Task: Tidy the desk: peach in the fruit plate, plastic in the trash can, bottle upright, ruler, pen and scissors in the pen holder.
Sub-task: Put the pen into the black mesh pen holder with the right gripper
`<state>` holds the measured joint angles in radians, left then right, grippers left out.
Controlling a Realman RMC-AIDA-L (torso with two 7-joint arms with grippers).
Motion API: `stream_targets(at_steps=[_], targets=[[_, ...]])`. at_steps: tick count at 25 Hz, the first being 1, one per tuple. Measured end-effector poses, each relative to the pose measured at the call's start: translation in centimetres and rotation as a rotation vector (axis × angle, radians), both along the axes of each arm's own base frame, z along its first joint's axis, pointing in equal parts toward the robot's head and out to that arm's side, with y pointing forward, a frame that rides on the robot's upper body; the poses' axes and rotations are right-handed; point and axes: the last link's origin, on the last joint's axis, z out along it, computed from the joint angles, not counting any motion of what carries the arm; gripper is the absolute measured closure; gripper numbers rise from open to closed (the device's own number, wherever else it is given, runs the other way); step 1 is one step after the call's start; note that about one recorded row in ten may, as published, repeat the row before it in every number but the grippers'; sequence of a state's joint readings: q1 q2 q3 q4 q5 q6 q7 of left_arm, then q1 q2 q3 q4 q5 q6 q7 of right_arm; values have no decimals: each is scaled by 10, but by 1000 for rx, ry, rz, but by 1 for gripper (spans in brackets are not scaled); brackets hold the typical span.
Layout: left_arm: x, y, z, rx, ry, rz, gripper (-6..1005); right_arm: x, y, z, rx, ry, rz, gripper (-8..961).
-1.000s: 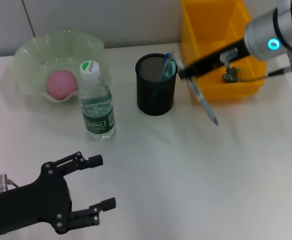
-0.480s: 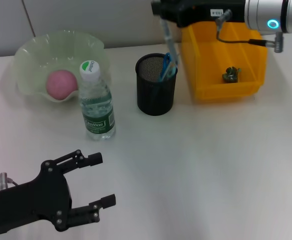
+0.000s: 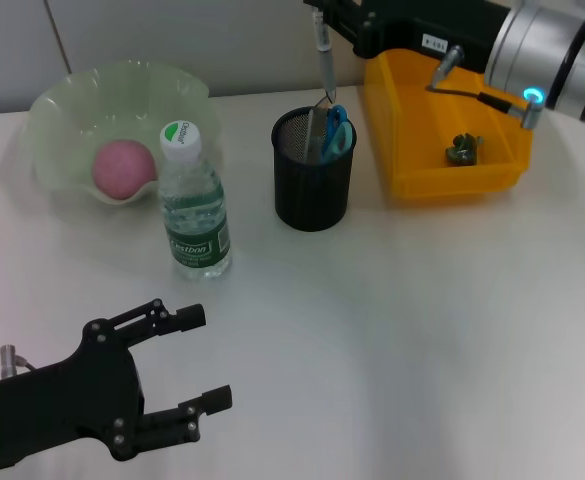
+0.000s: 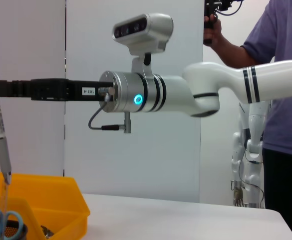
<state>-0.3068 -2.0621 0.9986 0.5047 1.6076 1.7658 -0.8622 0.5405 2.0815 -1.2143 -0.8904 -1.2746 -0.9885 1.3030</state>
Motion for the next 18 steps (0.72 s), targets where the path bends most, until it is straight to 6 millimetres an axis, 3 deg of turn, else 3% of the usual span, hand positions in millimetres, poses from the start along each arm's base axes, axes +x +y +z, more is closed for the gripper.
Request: stream_targets(at_steps=[6,12,18], targets=[[2,2,1,-10,-4,2,202,2,-7,4,-12,43,10,777],[3,3,1,-13,-3,-4,201,-4,-20,30,-12,112,39,778],[4,4,1,-14,-3,-4,201,-1,-19,36,25,112,49,778]])
